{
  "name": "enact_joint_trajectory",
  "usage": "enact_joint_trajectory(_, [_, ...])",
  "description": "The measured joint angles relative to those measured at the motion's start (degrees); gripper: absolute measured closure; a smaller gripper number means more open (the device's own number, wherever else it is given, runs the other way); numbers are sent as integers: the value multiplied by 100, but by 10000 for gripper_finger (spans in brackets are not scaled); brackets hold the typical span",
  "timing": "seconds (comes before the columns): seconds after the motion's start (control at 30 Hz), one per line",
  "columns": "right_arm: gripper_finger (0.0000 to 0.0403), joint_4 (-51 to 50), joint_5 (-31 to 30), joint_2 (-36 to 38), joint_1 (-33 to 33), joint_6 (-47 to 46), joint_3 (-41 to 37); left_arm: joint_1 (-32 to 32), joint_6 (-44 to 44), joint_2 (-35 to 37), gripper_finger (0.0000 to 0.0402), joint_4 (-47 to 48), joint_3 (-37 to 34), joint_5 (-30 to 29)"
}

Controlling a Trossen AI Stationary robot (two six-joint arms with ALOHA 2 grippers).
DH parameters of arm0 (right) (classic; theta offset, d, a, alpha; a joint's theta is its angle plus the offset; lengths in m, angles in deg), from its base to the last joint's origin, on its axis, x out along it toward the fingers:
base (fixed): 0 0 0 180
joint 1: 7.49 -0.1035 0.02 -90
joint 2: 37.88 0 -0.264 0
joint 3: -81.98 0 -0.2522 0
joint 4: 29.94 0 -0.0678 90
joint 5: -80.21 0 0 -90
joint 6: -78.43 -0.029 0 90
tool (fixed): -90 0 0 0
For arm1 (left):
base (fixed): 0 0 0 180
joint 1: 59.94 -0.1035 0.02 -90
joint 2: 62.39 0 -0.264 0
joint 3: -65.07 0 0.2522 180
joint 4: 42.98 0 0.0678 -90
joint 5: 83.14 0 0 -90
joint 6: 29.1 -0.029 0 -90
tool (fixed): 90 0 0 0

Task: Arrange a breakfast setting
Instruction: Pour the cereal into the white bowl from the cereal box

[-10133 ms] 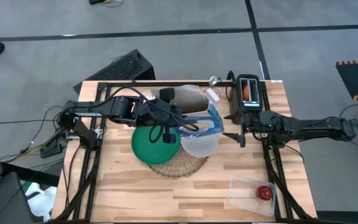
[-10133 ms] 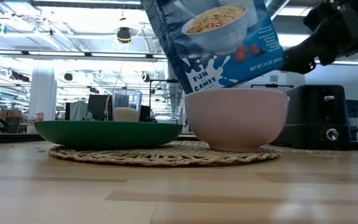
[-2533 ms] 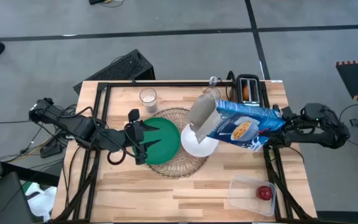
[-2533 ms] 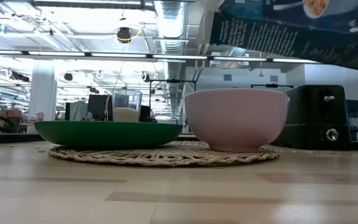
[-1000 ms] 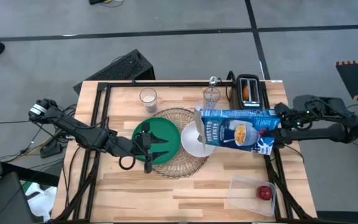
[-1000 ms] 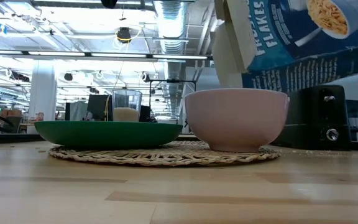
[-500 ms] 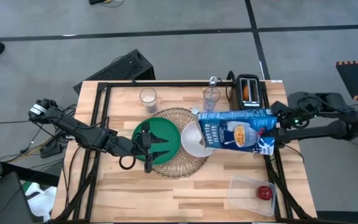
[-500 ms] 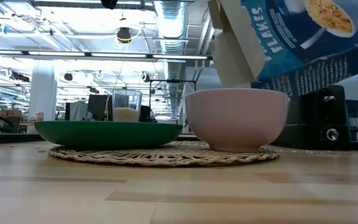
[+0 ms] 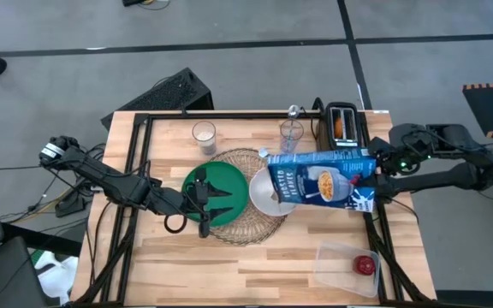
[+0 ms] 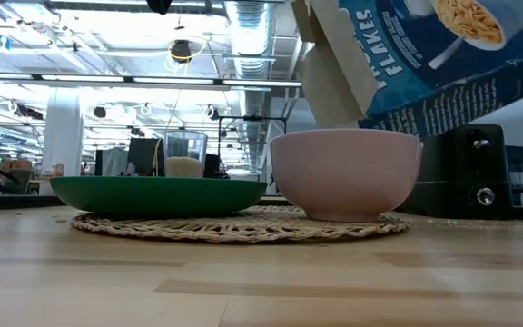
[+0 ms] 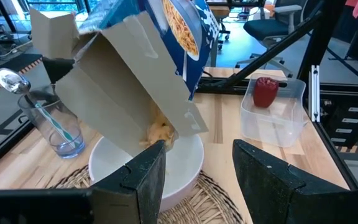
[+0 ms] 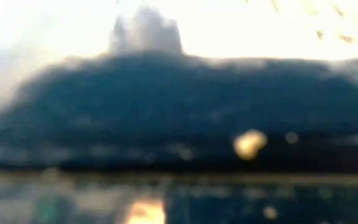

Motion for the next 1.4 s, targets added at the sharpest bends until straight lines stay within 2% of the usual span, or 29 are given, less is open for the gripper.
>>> enact_joint_trajectory(0.57, [96,64,-8,-42,0,85,15,-10,13,0,228,-9,0,0])
enact_joint_trajectory(0.8, [96,-241,-156,-484,0,169,580,-94,49,0,228,-9,0,35])
enact_joint_trajectory(1.03, [96,-486,-287,-797,0,279,790,-96,46,0,228,-9,0,50])
enact_joint_trajectory(1.4, [97,-416,-286,-718,0,297,798,-96,52,0,228,-7,0,50])
